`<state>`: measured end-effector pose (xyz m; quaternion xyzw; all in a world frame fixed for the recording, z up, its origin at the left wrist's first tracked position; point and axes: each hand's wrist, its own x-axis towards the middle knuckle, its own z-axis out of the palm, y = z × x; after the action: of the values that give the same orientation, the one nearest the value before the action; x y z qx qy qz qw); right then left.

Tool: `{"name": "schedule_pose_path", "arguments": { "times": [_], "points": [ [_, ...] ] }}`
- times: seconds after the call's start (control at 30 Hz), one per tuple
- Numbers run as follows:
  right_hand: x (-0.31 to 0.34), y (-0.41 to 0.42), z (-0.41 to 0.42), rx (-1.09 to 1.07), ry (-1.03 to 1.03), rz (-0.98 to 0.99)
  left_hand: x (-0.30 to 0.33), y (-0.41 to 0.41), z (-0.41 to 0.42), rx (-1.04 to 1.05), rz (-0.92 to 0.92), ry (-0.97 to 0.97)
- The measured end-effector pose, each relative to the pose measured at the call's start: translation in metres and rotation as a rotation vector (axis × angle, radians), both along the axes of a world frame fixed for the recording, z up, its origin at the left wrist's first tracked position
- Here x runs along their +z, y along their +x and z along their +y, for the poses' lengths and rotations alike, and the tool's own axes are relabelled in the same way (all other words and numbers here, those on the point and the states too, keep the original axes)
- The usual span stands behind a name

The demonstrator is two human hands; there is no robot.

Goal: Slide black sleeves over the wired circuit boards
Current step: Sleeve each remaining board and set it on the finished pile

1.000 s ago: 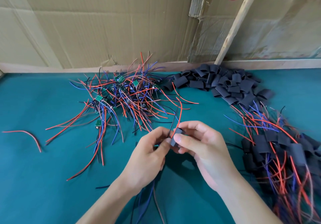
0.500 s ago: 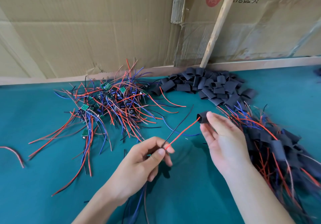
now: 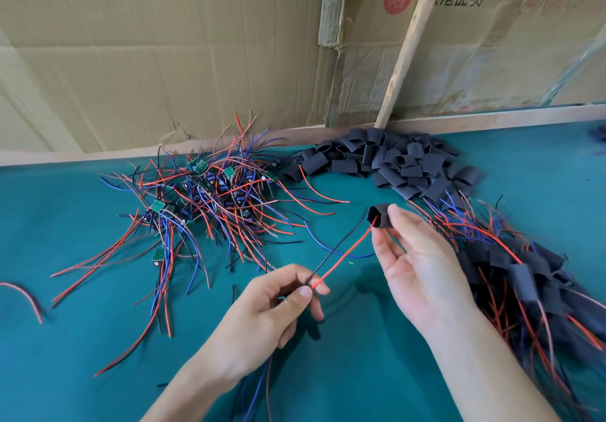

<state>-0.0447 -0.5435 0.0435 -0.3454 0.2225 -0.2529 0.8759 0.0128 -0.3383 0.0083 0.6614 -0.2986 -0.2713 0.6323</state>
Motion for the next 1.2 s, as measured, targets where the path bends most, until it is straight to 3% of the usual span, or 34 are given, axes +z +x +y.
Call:
{"name": "schedule_pose_path", "arguments": {
  "times": [0.6,0.93,1.2],
  "points": [
    [0.002,-0.004,0.000,-0.092,-0.205,0.056,-0.001,-0.001,-0.001,0.005,-0.023,0.060],
    [0.000,-0.005,0.006,0.161,-0.304,0.126,-0.002,0.000,-0.003,0.116,-0.019,0.063],
    [-0.013,-0.003,0.036,0.243,-0.560,0.212,0.002,-0.002,-0.005,0.154,0.030,0.046]
  ]
}}
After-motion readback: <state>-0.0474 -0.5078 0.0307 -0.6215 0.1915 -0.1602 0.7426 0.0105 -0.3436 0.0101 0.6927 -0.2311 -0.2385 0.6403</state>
